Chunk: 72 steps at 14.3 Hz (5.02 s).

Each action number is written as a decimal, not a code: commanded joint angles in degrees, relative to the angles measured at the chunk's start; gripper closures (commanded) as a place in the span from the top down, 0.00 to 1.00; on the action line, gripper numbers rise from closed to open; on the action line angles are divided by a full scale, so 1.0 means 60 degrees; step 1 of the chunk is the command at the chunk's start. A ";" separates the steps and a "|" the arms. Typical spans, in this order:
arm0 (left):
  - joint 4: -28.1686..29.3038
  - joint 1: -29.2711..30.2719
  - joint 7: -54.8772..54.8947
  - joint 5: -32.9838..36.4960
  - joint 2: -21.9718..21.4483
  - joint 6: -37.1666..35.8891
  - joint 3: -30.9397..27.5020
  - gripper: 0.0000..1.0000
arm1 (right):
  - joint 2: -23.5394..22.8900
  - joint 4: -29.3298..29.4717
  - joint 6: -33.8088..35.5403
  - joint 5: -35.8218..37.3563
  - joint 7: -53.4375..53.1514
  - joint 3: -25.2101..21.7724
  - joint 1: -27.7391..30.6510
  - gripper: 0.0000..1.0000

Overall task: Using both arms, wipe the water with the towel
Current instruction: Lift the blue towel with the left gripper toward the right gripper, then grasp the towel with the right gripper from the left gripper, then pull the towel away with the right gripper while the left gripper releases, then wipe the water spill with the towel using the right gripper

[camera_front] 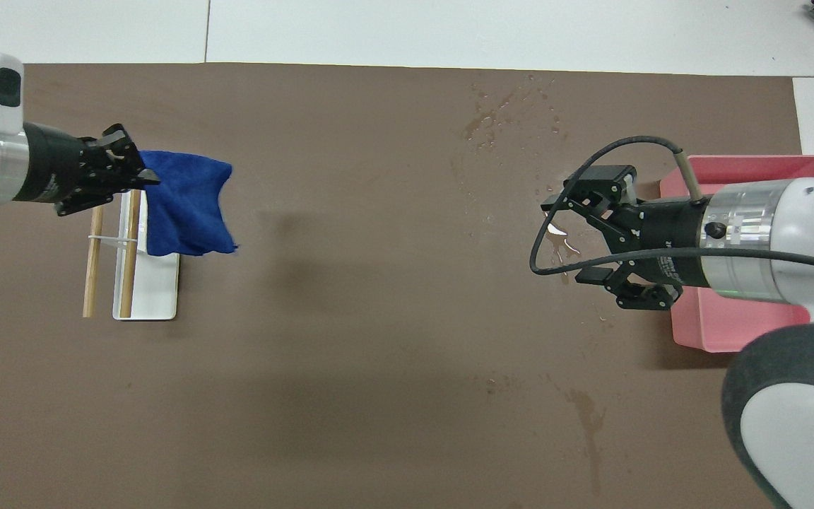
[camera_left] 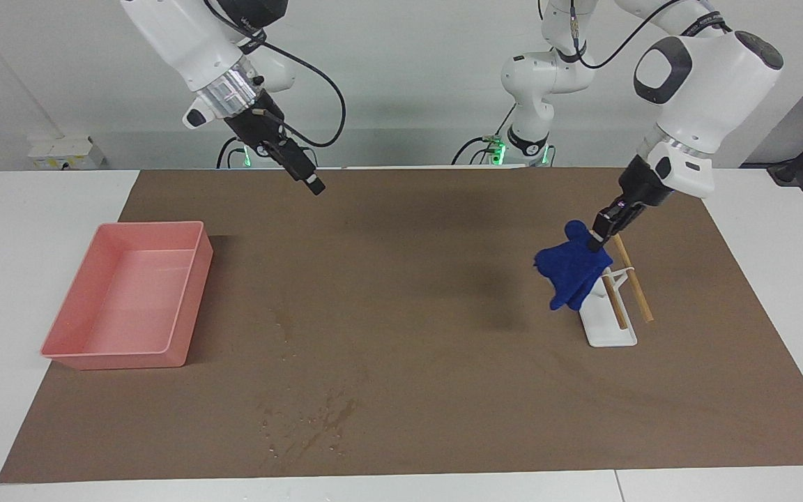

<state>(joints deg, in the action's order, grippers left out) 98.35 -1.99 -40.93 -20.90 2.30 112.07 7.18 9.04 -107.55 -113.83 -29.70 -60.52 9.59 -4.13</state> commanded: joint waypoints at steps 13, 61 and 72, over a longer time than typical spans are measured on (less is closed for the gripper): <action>0.0307 -0.3637 -1.0667 -0.3751 0.0188 0.4889 0.0194 0.00 | -0.1123 -0.0634 -0.3289 -0.3486 -0.2232 0.0056 -0.1256 1.00; -0.0633 0.0332 0.6923 0.3395 -0.1025 -0.4164 0.0004 1.00 | -0.4227 -0.2468 -0.4582 0.4409 0.9296 -0.0002 0.0820 0.00; -0.1363 0.0229 0.7085 0.3218 -0.0691 -0.4369 -0.0597 1.00 | -0.6763 0.1121 -0.4963 0.5522 0.9355 0.0027 0.0864 0.00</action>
<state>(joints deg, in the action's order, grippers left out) 93.46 -1.05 0.30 -2.20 -3.87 87.84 3.32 -26.17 -106.45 -141.84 1.70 -5.37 9.16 0.10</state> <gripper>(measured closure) 0.000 0.824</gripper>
